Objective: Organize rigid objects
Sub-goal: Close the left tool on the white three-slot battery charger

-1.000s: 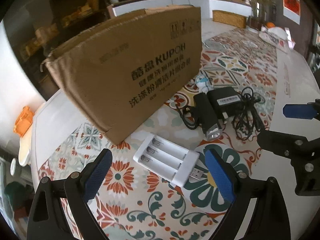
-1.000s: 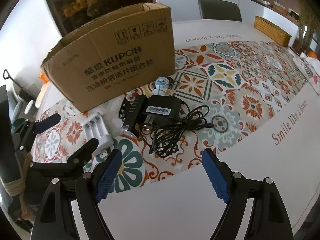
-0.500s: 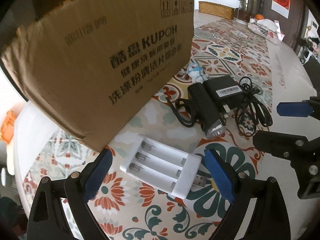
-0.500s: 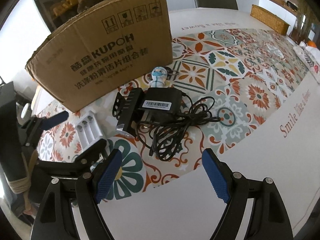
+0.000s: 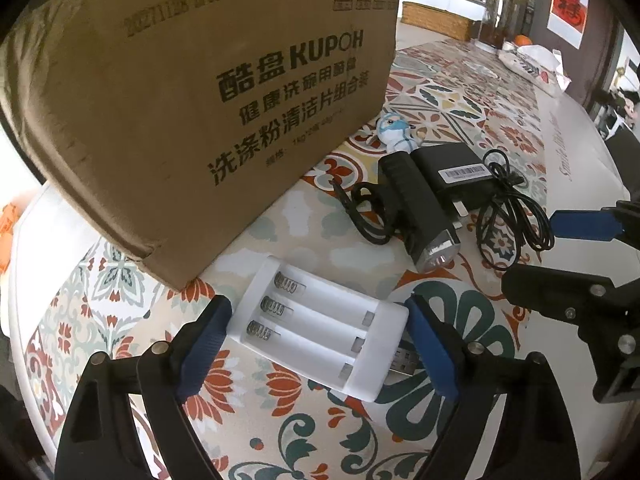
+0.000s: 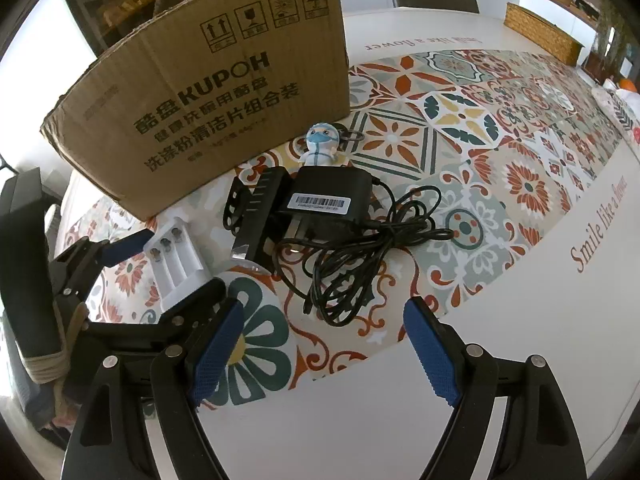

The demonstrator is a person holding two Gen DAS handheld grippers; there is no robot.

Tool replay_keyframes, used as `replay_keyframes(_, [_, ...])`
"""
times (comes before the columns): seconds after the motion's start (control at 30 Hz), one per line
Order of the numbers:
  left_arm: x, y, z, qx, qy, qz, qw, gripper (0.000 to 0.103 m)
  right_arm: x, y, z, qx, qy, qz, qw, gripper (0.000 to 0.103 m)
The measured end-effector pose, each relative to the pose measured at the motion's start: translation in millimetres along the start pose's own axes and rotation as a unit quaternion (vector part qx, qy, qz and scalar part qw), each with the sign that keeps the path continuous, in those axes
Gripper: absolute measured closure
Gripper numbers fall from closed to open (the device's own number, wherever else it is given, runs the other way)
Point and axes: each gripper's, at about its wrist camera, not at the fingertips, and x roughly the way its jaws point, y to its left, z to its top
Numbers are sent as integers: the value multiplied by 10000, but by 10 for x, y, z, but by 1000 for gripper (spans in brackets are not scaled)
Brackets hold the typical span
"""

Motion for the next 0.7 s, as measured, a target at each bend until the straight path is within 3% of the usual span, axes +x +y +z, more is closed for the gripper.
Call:
replay_keyframes(0.43, [-362,-57,-81,-1108,-67,426,9929,15,-93,-87,5,-309,-41,170,9994,21])
replay_keyframes(0.57, [-518,-102,-123,-1624,-111,604,9848,15,-178,-126,19,-520,-56,346,9980,21])
replay_keyframes(0.7, [-646,-132,-174,-2275,-144,801,9704,15,-237,-167,64,-772,-40,546,9955,21])
